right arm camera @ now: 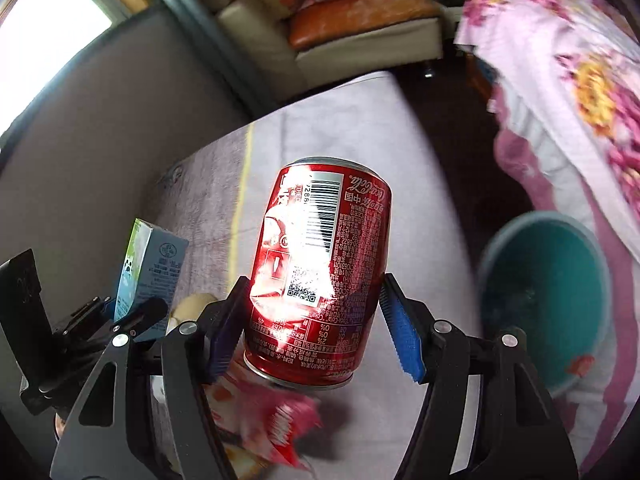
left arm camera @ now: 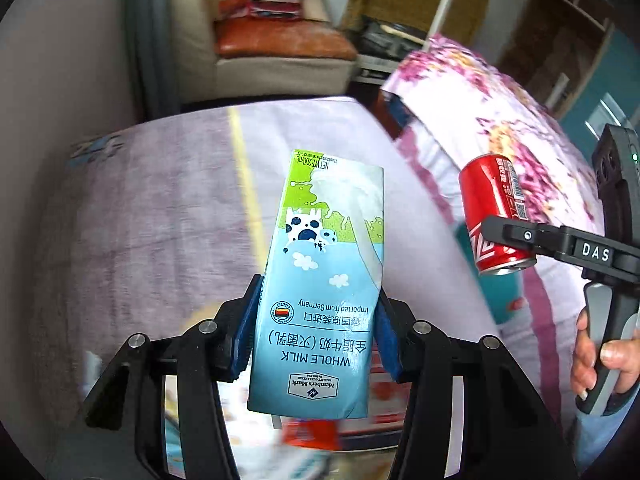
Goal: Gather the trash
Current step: 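Carry carton and can over the teal bucket and open both tools to drop them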
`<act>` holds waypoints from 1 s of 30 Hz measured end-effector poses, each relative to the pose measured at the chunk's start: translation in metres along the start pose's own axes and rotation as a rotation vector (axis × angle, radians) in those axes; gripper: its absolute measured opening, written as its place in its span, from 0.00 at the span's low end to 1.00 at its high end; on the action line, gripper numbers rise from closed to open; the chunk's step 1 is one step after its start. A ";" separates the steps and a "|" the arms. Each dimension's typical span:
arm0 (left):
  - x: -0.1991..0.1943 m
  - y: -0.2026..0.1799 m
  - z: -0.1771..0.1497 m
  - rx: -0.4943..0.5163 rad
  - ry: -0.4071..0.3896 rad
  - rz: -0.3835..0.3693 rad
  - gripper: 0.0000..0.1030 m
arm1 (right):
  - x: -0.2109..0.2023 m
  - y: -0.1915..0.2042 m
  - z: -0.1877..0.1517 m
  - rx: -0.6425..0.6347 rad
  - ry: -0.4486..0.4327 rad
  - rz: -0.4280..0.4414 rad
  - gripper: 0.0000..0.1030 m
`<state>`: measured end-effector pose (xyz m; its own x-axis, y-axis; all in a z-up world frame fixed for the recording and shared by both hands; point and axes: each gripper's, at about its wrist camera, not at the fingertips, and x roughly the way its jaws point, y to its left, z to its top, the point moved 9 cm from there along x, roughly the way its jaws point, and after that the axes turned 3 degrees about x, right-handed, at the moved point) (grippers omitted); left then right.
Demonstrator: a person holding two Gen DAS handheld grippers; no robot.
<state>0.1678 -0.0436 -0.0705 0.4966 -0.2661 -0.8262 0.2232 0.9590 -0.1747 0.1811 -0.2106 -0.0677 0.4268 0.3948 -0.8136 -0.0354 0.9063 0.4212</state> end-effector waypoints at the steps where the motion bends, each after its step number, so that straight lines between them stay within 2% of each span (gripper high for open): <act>1: 0.000 -0.011 -0.001 0.010 0.000 -0.007 0.50 | -0.005 -0.006 -0.002 0.007 -0.009 -0.004 0.61; 9: 0.029 -0.104 -0.001 0.125 0.043 -0.072 0.50 | -0.054 -0.083 -0.029 0.127 -0.078 -0.030 0.61; 15: 0.052 -0.153 -0.010 0.201 0.091 -0.085 0.50 | -0.073 -0.141 -0.040 0.218 -0.115 -0.047 0.61; 23: 0.087 -0.200 -0.019 0.286 0.162 -0.083 0.50 | -0.079 -0.193 -0.051 0.281 -0.123 -0.077 0.61; 30: 0.108 -0.226 -0.027 0.348 0.205 -0.086 0.50 | -0.078 -0.224 -0.058 0.343 -0.125 -0.086 0.61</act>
<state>0.1482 -0.2867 -0.1341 0.2946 -0.2850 -0.9122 0.5447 0.8344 -0.0848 0.1034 -0.4359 -0.1223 0.5227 0.2788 -0.8057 0.3011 0.8238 0.4804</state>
